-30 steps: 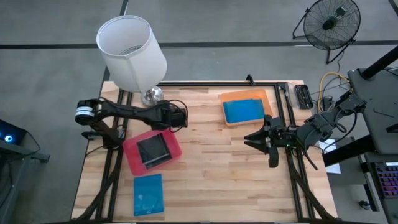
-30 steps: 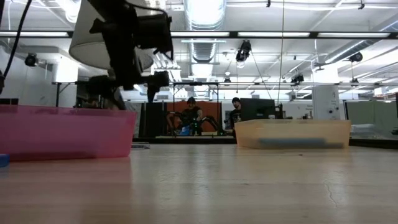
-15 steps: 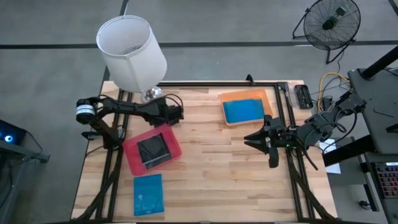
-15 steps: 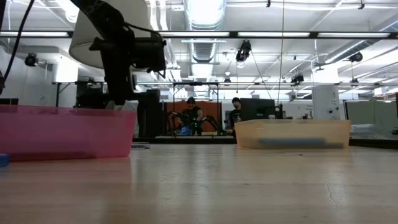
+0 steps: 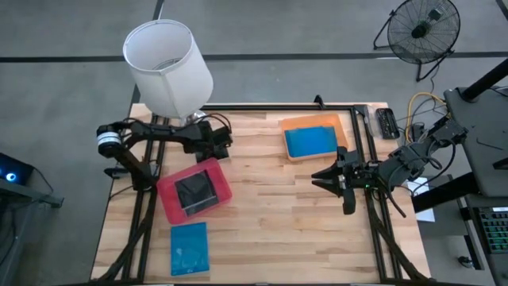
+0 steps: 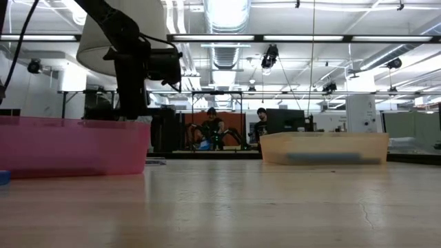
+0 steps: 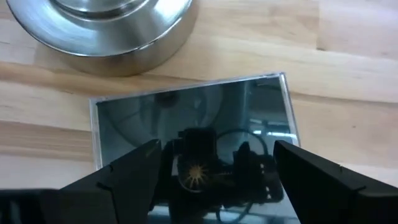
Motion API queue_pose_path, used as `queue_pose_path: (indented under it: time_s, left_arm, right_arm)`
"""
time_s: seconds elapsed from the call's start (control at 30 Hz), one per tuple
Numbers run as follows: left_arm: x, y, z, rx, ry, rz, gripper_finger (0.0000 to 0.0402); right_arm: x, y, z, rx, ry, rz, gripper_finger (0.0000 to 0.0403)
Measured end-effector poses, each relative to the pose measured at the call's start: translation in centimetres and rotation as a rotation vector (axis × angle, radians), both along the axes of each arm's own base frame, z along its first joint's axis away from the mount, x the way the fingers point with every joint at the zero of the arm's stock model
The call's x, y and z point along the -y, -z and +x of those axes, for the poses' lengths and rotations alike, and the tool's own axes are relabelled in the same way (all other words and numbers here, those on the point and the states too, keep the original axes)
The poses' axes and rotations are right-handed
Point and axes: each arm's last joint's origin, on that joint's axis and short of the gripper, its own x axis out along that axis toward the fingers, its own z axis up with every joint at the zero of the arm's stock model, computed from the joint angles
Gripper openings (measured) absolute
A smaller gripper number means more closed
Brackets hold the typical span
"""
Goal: Pick & place jewel cases by type
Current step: Put the black CD case into the pink bin
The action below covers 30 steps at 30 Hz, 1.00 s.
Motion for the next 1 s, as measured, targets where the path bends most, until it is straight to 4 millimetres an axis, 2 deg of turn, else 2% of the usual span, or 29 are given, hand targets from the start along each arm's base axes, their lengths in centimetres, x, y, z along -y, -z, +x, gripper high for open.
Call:
queue_pose_path:
  time_s: [0.23, 0.33, 0.5, 0.67, 0.83, 1.0]
  left_arm:
    - [-0.5, 0.9, 0.5, -0.003, 0.016, -0.024, 0.0293]
    - [-0.7, 2.2, 0.8, -0.024, 0.03, -0.072, 0.0293]
    - [-1.1, 2.7, 2.5, -0.028, 0.07, -0.068, 0.0293]
    - [-1.7, 2.1, 4.9, -0.016, 0.149, -0.059, 0.0293]
    - [-2.2, 1.1, 8.2, 0.021, 0.229, -0.042, 0.0293]
    - [-1.3, 1.5, 12.0, 0.039, 0.305, -0.063, 0.0293]
  right_arm:
    - [0.0, 0.0, 0.0, -0.001, -0.002, -0.014, 0.008]
    - [0.0, 0.1, 0.0, -0.001, -0.003, -0.014, 0.0082]
    - [0.0, 0.1, 0.0, -0.002, -0.003, -0.014, 0.0091]
    - [0.0, 0.1, 0.0, -0.002, -0.003, -0.015, 0.0092]
    - [0.0, 0.1, 0.0, -0.002, -0.003, -0.015, 0.0084]
    - [0.0, 0.1, 0.0, -0.002, -0.003, -0.015, 0.0078]
